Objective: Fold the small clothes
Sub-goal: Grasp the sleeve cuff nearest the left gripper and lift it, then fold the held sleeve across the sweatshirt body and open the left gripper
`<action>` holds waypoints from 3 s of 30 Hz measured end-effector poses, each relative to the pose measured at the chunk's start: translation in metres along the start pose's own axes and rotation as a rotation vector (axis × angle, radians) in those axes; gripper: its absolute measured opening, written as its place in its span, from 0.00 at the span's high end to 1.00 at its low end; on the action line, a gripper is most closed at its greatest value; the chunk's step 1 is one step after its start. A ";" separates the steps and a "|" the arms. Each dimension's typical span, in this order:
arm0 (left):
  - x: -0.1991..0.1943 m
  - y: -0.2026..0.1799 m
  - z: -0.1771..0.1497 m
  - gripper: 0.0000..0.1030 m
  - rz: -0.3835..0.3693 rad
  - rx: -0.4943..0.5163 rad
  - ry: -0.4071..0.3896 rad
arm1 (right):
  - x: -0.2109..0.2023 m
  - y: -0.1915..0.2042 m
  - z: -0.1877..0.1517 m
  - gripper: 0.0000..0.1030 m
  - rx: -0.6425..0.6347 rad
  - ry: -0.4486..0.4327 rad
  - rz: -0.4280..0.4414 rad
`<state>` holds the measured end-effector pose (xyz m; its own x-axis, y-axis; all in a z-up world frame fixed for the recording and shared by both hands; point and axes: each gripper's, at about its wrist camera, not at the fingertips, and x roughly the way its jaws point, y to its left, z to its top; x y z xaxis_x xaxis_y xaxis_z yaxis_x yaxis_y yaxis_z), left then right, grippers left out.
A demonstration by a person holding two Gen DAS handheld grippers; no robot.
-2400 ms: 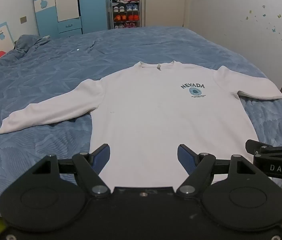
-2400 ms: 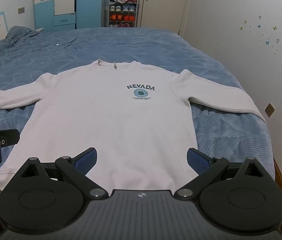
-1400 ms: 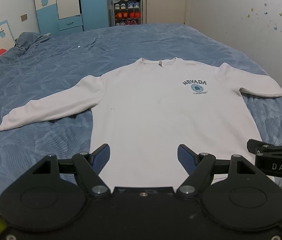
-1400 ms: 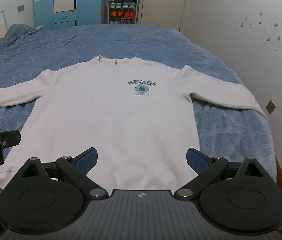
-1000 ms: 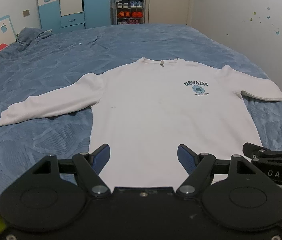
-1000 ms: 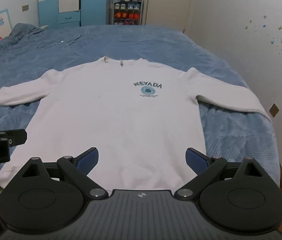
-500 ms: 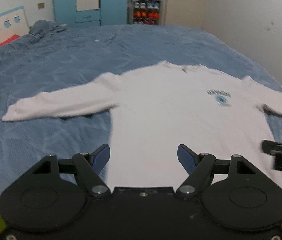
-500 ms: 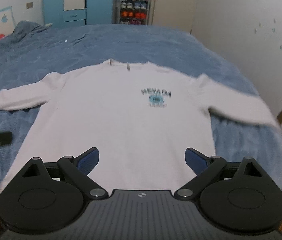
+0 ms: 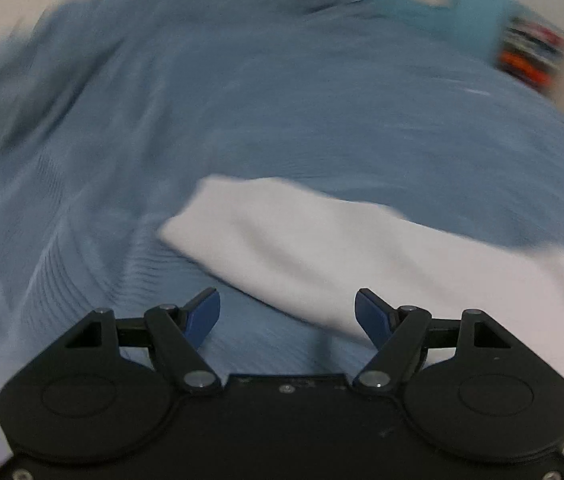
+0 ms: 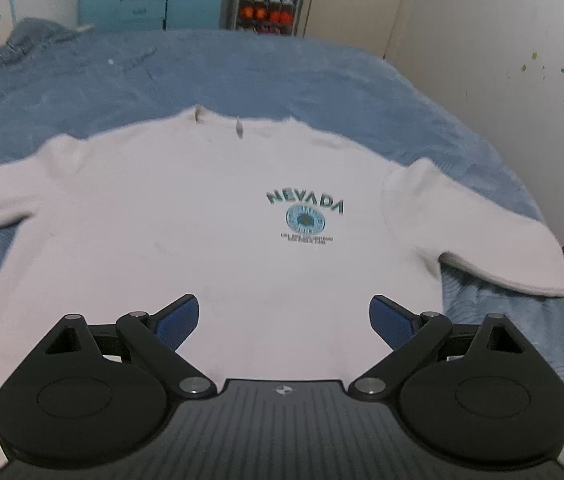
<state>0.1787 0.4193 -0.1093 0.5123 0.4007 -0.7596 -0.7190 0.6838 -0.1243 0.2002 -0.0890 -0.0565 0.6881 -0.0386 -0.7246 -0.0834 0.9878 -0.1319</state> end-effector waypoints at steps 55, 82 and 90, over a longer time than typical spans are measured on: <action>-0.162 -0.433 -0.143 0.54 -0.683 0.609 -0.097 | 0.064 -0.180 -0.039 0.02 0.129 0.072 -0.210; -0.108 -0.262 -0.206 0.51 -0.328 0.760 -0.074 | 0.181 -0.068 0.059 0.15 0.121 0.007 0.130; -0.094 -0.255 -0.211 0.51 -0.350 0.765 -0.046 | 0.174 -0.067 0.072 0.99 0.189 -0.091 0.117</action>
<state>0.2148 0.0780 -0.1407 0.6770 0.1020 -0.7289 -0.0071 0.9912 0.1321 0.3777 -0.1514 -0.1249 0.7443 0.0828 -0.6627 -0.0356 0.9958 0.0845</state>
